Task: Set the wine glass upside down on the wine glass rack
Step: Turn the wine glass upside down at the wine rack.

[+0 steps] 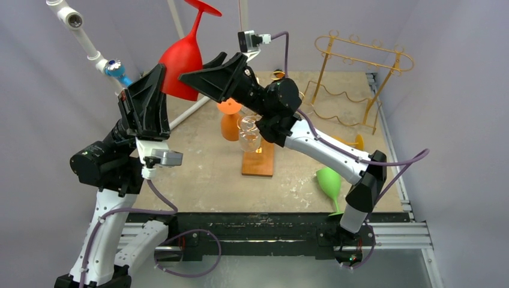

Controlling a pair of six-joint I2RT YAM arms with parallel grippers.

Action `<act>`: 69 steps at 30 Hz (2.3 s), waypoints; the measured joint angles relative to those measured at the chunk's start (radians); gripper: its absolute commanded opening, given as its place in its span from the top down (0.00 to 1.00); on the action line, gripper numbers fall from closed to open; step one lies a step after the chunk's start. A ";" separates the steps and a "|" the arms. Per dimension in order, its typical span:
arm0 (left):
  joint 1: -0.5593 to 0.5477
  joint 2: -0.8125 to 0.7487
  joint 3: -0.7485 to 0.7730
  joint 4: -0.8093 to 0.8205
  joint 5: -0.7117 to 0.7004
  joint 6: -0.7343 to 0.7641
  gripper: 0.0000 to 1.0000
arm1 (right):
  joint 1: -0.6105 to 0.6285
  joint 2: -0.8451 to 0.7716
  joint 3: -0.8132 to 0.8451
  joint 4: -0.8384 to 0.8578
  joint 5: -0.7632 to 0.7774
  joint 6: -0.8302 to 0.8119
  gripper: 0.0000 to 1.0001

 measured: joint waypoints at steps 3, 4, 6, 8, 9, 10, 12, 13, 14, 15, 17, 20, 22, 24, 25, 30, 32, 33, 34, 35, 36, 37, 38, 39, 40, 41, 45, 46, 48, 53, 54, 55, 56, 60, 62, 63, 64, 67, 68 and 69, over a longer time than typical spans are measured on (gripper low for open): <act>0.000 -0.005 0.010 -0.042 -0.001 0.038 0.76 | -0.006 0.011 0.014 -0.002 -0.019 0.010 0.34; 0.000 -0.006 0.010 -0.055 -0.001 0.052 0.60 | -0.010 0.011 0.014 -0.003 -0.023 0.013 0.34; 0.000 -0.007 0.016 -0.093 0.000 0.078 0.31 | -0.023 0.002 0.000 -0.011 -0.038 0.016 0.34; -0.002 -0.005 0.020 -0.161 0.008 0.103 0.14 | -0.047 -0.029 -0.035 -0.040 -0.048 -0.002 0.34; -0.004 -0.005 0.024 -0.198 0.013 0.114 0.08 | -0.065 -0.052 -0.057 -0.069 -0.058 -0.010 0.34; -0.004 -0.005 0.028 -0.228 0.013 0.124 0.04 | -0.084 -0.075 -0.074 -0.097 -0.064 -0.019 0.34; -0.004 -0.003 0.036 -0.302 0.010 0.142 0.00 | -0.130 -0.143 -0.108 -0.200 -0.078 -0.075 0.33; -0.004 -0.002 0.040 -0.338 0.009 0.151 0.00 | -0.153 -0.184 -0.116 -0.263 -0.081 -0.114 0.33; -0.004 0.000 0.043 -0.362 0.011 0.154 0.00 | -0.177 -0.228 -0.120 -0.332 -0.078 -0.159 0.33; -0.006 0.000 0.047 -0.397 0.009 0.158 0.00 | -0.196 -0.266 -0.123 -0.386 -0.079 -0.197 0.33; -0.005 0.002 0.058 -0.467 -0.003 0.162 0.00 | -0.229 -0.369 -0.127 -0.531 -0.060 -0.305 0.34; -0.005 0.008 0.080 -0.562 -0.014 0.158 0.00 | -0.240 -0.508 -0.130 -0.716 -0.014 -0.454 0.34; -0.005 0.019 0.107 -0.640 -0.031 0.145 0.00 | -0.240 -0.603 -0.151 -0.829 0.030 -0.548 0.34; -0.005 0.038 0.145 -0.713 -0.048 0.111 0.00 | -0.240 -0.676 -0.191 -0.924 0.074 -0.616 0.34; -0.005 0.054 0.173 -0.753 -0.060 0.078 0.00 | -0.240 -0.725 -0.223 -0.975 0.108 -0.652 0.34; -0.005 0.145 0.309 -0.929 -0.125 -0.100 0.00 | -0.240 -0.862 -0.367 -1.173 0.265 -0.761 0.34; -0.005 0.173 0.337 -0.982 -0.145 -0.161 0.00 | -0.240 -0.895 -0.436 -1.230 0.316 -0.784 0.35; -0.005 0.189 0.347 -1.009 -0.157 -0.193 0.00 | -0.240 -0.913 -0.481 -1.256 0.345 -0.793 0.35; -0.005 0.205 0.355 -1.038 -0.166 -0.222 0.00 | -0.240 -0.936 -0.541 -1.300 0.381 -0.806 0.35; -0.005 0.216 0.357 -1.057 -0.173 -0.243 0.00 | -0.240 -0.938 -0.546 -1.305 0.385 -0.807 0.35; -0.005 0.225 0.357 -1.077 -0.179 -0.262 0.00 | -0.240 -0.948 -0.576 -1.323 0.406 -0.814 0.36; -0.005 0.232 0.357 -1.092 -0.183 -0.275 0.00 | -0.240 -0.955 -0.603 -1.339 0.425 -0.819 0.36; -0.005 0.237 0.357 -1.106 -0.187 -0.290 0.00 | -0.240 -0.960 -0.622 -1.352 0.439 -0.824 0.36; -0.005 0.240 0.357 -1.117 -0.190 -0.300 0.00 | -0.240 -0.968 -0.644 -1.363 0.454 -0.830 0.36; -0.005 0.241 0.358 -1.126 -0.191 -0.310 0.00 | -0.240 -0.974 -0.663 -1.370 0.471 -0.837 0.36; -0.005 0.241 0.359 -1.133 -0.192 -0.317 0.00 | -0.240 -0.978 -0.676 -1.377 0.480 -0.842 0.36; -0.005 0.240 0.370 -1.147 -0.194 -0.332 0.00 | -0.240 -0.989 -0.711 -1.382 0.511 -0.860 0.36; -0.005 0.240 0.372 -1.147 -0.195 -0.335 0.00 | -0.240 -0.993 -0.721 -1.380 0.521 -0.866 0.36; -0.005 0.239 0.372 -1.147 -0.196 -0.341 0.01 | -0.240 -0.996 -0.737 -1.375 0.524 -0.872 0.37; -0.005 0.239 0.372 -1.149 -0.195 -0.349 0.01 | -0.240 -0.993 -0.796 -1.336 0.526 -0.895 0.38; -0.005 0.239 0.372 -1.151 -0.195 -0.350 0.01 | -0.241 -0.988 -0.808 -1.323 0.525 -0.900 0.38; -0.005 0.239 0.372 -1.151 -0.195 -0.350 0.01 | -0.241 -0.985 -0.818 -1.311 0.525 -0.906 0.38; -0.005 0.239 0.372 -1.154 -0.196 -0.351 0.01 | -0.241 -0.979 -0.828 -1.296 0.523 -0.912 0.40; -0.005 0.239 0.372 -1.154 -0.197 -0.353 0.01 | -0.240 -0.948 -0.852 -1.232 0.517 -0.935 0.43; -0.005 0.239 0.372 -1.154 -0.198 -0.358 0.01 | -0.240 -0.935 -0.861 -1.196 0.516 -0.943 0.43; -0.005 0.239 0.372 -1.154 -0.199 -0.360 0.01 | -0.240 -0.930 -0.866 -1.177 0.517 -0.949 0.44; -0.005 0.239 0.372 -1.154 -0.200 -0.364 0.01 | -0.240 -0.927 -0.871 -1.162 0.517 -0.953 0.44; -0.005 0.240 0.372 -1.154 -0.200 -0.368 0.00 | -0.240 -0.921 -0.887 -1.118 0.513 -0.969 0.44; -0.005 0.240 0.372 -1.154 -0.200 -0.368 0.00 | -0.240 -0.920 -0.892 -1.106 0.510 -0.974 0.44; -0.005 0.240 0.372 -1.154 -0.200 -0.369 0.00 | -0.240 -0.920 -0.898 -1.096 0.504 -0.977 0.44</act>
